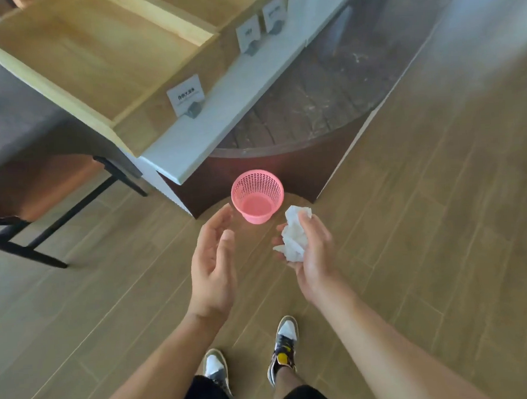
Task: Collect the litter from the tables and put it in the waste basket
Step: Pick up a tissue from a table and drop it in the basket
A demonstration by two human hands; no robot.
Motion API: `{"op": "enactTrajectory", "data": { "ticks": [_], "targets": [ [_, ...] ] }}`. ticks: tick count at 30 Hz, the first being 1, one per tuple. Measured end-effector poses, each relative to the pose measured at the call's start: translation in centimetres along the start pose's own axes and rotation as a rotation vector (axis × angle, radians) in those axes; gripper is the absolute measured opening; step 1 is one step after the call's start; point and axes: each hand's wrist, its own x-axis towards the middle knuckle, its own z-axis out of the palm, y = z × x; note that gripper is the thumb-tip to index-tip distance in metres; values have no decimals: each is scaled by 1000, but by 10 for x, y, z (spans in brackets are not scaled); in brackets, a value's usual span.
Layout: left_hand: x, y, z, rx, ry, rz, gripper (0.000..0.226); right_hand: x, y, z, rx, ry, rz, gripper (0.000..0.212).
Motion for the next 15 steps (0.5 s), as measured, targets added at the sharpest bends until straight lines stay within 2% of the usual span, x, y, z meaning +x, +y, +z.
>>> {"op": "enactTrajectory", "data": {
  "ticks": [3, 9, 15],
  "targets": [
    [32, -41, 16, 10, 12, -35, 47, 55, 20, -3, 0, -8, 49, 56],
    [87, -162, 34, 53, 19, -74, 52, 166, 93, -12, 146, -25, 144, 52],
    [125, -286, 42, 84, 44, -129, 52, 268, 177, -27, 268, 34, 205, 50]
  ]
}}
